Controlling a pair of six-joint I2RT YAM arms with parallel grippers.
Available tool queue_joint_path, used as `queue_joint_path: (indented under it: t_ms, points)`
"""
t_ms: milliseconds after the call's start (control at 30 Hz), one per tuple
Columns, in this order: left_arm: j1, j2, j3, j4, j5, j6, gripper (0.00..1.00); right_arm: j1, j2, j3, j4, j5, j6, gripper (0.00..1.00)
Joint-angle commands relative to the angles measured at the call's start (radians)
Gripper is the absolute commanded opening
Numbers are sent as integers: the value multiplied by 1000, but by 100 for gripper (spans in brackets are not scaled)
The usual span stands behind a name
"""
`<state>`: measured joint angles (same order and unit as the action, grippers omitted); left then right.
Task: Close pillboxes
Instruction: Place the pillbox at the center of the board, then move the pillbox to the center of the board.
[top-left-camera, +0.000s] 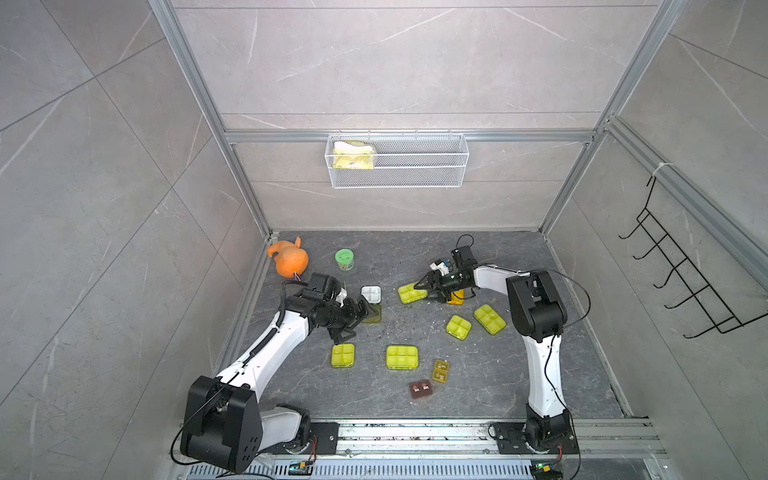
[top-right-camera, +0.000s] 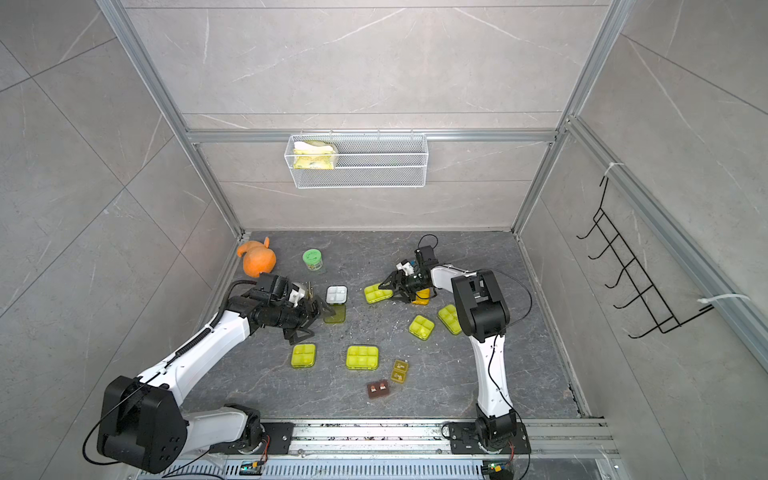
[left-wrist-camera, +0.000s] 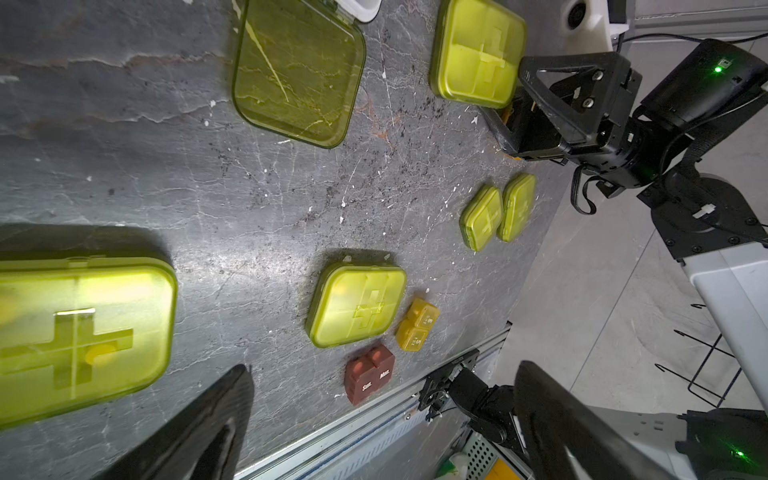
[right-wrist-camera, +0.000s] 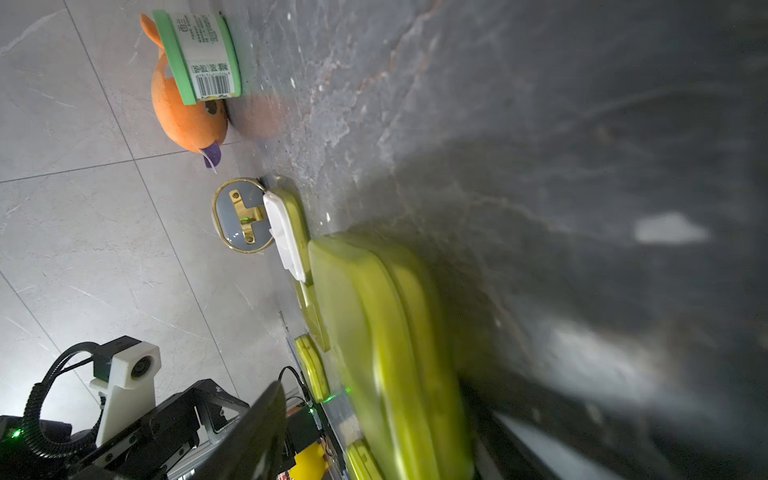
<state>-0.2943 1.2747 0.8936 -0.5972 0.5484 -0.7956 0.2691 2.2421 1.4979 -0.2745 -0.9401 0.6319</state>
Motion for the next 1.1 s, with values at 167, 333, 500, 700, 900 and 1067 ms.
queue_joint_path:
  t_ms: [167,333,500,700,900,1067]
  points:
    - [21,-42,-10,7,-7,18,99,-22,-124,-32,-217,129,-134,65]
    - [30,-67,-24,6,-8,19,99,-26,-220,-92,-222,161,-132,66]
    - [45,-111,-44,-2,-16,19,100,-1,-331,-158,-145,156,-46,66]
    - [57,-200,-68,17,-32,6,100,121,-318,-99,-91,130,50,66]
    - [59,-290,-70,21,-62,17,99,232,-193,4,44,110,182,66]
    - [64,-353,-72,-16,-73,26,100,303,-55,164,69,100,236,66]
